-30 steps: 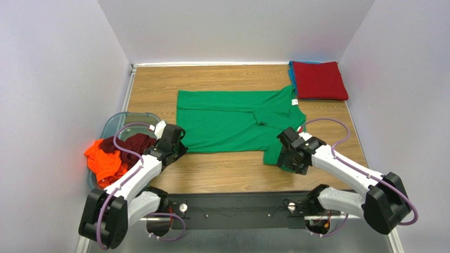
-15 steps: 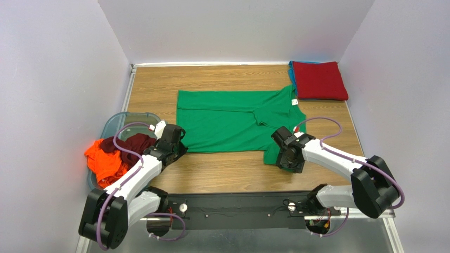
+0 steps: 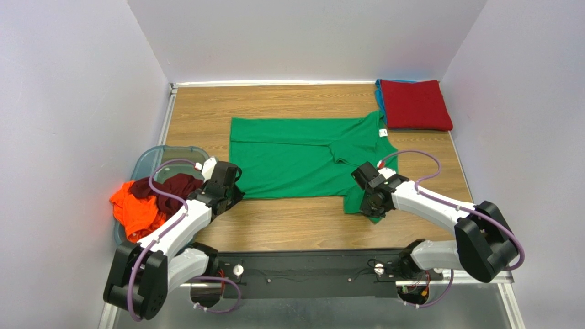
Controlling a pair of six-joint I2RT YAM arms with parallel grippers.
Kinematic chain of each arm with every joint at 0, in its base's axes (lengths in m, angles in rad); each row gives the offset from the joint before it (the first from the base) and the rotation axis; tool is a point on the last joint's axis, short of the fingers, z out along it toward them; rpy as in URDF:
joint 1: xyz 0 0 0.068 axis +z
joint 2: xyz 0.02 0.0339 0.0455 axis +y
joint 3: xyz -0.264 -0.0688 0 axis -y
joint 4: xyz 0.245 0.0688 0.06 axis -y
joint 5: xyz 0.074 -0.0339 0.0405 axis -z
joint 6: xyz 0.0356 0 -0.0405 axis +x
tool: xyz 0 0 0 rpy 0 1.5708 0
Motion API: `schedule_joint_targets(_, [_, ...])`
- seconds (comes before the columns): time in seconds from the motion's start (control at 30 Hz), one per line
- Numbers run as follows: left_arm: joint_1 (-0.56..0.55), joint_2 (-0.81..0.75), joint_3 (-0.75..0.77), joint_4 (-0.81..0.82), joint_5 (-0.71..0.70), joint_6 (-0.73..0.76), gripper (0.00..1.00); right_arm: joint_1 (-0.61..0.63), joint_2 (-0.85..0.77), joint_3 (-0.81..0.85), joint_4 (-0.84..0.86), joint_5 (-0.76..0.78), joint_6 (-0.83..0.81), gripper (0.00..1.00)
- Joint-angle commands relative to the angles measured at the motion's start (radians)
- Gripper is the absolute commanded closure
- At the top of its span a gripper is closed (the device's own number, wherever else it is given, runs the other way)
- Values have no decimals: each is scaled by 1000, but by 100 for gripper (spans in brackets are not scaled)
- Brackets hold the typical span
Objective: Fold and stack the t-shirts
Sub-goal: Fold the tshirt
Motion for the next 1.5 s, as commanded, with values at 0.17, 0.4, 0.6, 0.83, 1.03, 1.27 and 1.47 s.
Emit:
schedule_joint_targets(0.17, [8,6,50,-7,-47,9,100,-17,32,-48,22,47,-63,99])
schedule_joint_targets(0.4, [8,-7,85,-29,-38,9,100,-17,-71,8,-10,80,-96,99])
schedule_joint_targets(0.6, [8,29,136,-38,-39,22,100,-17,-69,109,-26,123,-142,99])
schedule_joint_targets(0.83, [8,69,179,-23,-45,30,100,-33,-8,227,-32,191,-198,99])
schedule_joint_targets(1.03, [16,113,234,-15,-56,47,100,-87,64,342,-30,200,-238,99])
schedule_joint_targets(1.27, [39,180,283,3,-56,71,100,-148,156,466,-30,206,-299,99])
schedule_joint_targets(1.47, [59,225,329,39,-41,102,100,-184,228,564,-30,197,-348,99])
